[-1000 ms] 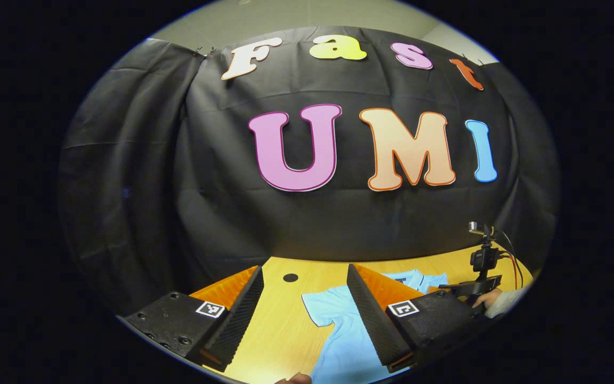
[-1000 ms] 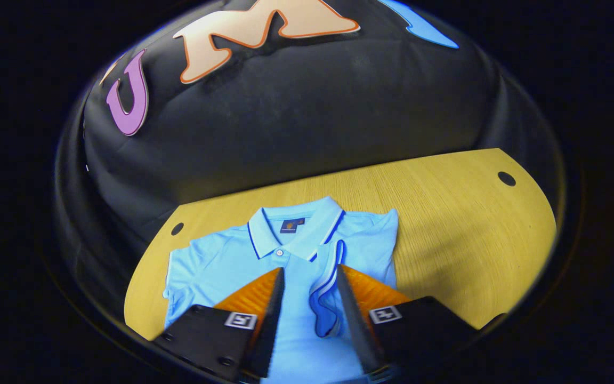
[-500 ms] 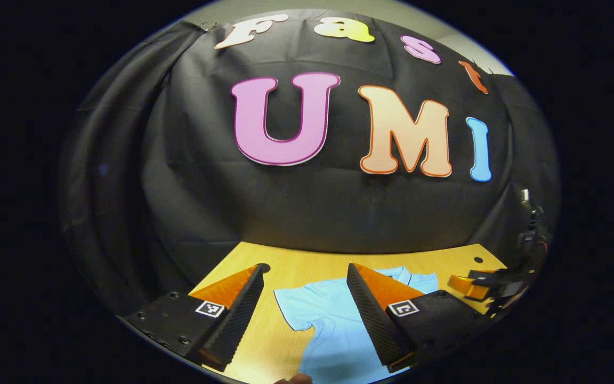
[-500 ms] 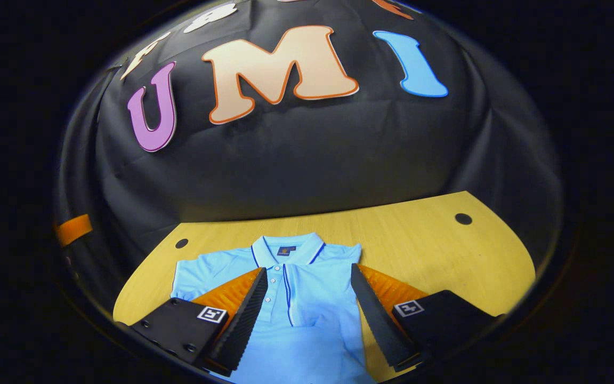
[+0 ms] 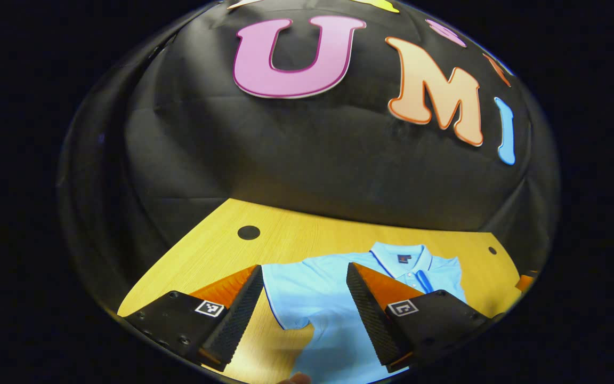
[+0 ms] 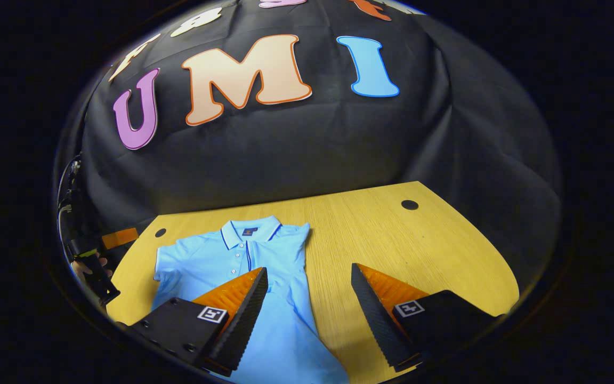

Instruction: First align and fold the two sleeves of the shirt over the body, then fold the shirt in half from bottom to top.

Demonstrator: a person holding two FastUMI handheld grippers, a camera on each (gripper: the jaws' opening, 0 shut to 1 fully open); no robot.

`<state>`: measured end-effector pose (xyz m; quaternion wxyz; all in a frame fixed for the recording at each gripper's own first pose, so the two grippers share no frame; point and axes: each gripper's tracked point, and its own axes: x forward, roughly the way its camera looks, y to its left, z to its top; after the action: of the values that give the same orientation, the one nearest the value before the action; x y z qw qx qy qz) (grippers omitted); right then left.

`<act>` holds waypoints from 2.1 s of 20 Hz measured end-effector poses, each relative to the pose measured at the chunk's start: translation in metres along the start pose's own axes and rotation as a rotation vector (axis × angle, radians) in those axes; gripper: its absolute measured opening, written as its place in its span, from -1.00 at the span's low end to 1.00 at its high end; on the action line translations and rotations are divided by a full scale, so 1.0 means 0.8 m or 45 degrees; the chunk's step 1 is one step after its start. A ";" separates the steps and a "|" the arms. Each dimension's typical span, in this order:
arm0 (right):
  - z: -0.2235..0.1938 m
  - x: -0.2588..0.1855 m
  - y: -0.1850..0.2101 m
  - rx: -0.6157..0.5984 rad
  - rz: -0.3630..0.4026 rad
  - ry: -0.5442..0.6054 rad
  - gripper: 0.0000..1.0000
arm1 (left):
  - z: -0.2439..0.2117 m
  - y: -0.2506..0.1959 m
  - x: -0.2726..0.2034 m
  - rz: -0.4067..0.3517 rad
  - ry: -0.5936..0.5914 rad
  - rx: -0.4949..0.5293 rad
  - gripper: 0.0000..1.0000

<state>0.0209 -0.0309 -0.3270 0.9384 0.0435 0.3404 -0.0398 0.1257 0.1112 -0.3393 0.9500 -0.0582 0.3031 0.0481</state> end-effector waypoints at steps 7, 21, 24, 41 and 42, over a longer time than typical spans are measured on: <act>-0.015 -0.018 -0.012 -0.030 -0.051 0.034 0.96 | -0.059 0.021 0.069 0.101 0.156 -0.024 0.89; -0.032 -0.033 -0.014 -0.060 -0.057 0.068 0.97 | -0.104 0.038 0.110 0.190 0.333 -0.029 0.58; -0.033 -0.036 -0.023 -0.053 -0.057 0.065 0.97 | -0.104 0.018 0.110 0.136 0.335 -0.031 -0.25; -0.024 -0.049 -0.086 0.000 0.015 0.040 0.96 | -0.069 -0.155 0.068 -0.049 0.276 0.054 -1.00; -0.023 -0.047 -0.090 0.000 0.022 0.040 0.96 | -0.072 -0.167 0.065 -0.064 0.279 0.069 -1.00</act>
<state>-0.0274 -0.0984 -0.3208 0.9333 0.0469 0.3546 -0.0309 0.1522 -0.0262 -0.4049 0.9133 -0.0452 0.4046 0.0094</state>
